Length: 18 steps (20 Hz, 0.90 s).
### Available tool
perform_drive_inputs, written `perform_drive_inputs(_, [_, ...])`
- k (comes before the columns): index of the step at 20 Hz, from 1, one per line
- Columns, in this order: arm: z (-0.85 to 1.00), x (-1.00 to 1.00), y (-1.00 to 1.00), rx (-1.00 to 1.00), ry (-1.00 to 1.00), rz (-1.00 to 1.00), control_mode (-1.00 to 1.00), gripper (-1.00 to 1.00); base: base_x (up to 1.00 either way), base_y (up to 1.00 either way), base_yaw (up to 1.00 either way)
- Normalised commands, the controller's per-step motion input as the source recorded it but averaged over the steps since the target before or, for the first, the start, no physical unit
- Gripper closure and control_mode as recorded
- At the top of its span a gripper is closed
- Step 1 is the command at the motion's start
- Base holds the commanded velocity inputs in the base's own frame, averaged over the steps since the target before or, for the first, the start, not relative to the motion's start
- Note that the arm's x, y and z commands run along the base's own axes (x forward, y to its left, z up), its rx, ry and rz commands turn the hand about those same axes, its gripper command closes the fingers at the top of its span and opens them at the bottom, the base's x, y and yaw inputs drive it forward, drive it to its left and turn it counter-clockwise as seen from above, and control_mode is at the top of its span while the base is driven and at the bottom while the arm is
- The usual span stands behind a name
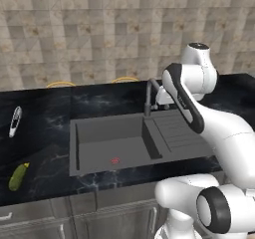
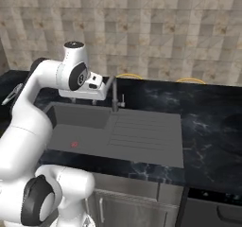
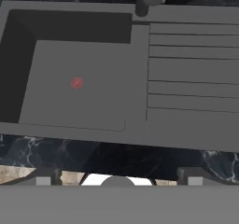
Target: Turn on the sink faucet. Then move the cucumber from the counter to the sink. Turn off the sink. Move the vegetable from the sink to the pot next to the stove. Finally move the pot to the front center burner.
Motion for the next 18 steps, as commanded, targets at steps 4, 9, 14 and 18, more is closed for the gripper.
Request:
perform_drive_inputs(4, [0.0,0.0,0.0,0.0,0.0,0.0,1.0,-1.0,0.14,-0.16,-0.01])
perform_drive_inputs(9, [0.0,0.0,0.0,0.0,0.0,0.0,1.0,-1.0,0.43,-0.35,-0.02])
perform_drive_inputs(14, [0.0,0.0,0.0,0.0,0.0,0.0,1.0,-1.0,0.36,-0.36,-0.01])
perform_drive_inputs(18, [0.0,0.0,0.0,0.0,0.0,0.0,1.0,-1.0,0.16,-0.19,-0.03])
